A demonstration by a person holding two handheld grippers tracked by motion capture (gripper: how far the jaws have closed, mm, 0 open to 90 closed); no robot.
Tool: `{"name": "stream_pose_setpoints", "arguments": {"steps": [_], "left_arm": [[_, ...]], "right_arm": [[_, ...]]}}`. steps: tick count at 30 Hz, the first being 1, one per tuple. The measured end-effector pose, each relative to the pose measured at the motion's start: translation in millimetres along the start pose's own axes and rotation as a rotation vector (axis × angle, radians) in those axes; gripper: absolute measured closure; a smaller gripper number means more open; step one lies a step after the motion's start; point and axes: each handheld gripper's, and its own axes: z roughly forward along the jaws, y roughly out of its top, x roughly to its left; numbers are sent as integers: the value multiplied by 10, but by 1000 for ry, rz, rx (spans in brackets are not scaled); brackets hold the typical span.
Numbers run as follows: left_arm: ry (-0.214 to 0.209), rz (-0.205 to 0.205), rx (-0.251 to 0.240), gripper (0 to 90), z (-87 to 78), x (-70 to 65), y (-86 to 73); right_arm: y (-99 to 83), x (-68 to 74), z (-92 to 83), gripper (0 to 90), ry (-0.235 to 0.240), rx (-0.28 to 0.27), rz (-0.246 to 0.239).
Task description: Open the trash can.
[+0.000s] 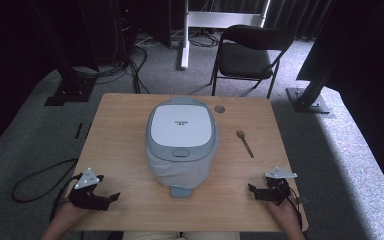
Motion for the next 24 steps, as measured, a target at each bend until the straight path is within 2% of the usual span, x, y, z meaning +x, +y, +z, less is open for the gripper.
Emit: {"name": "stream_pose_setpoints", "arguments": {"steps": [4, 7, 14, 19, 20, 24], "left_arm": [[-10, 10, -10, 58, -33, -33, 59], [-17, 44, -25, 58, -94, -112, 187], [-46, 90, -73, 58, -207, -237, 380], [-84, 107, -119, 58, -285, -315, 500], [-107, 106, -142, 58, -315, -325, 550], [-114, 118, -158, 60, -348, -345, 623]], "right_arm": [[0, 0, 0, 135, 0, 0, 0], [0, -1, 0, 135, 0, 0, 0], [0, -1, 0, 135, 0, 0, 0], [0, -1, 0, 135, 0, 0, 0], [0, -1, 0, 135, 0, 0, 0], [0, 0, 0, 135, 0, -1, 0]]}}
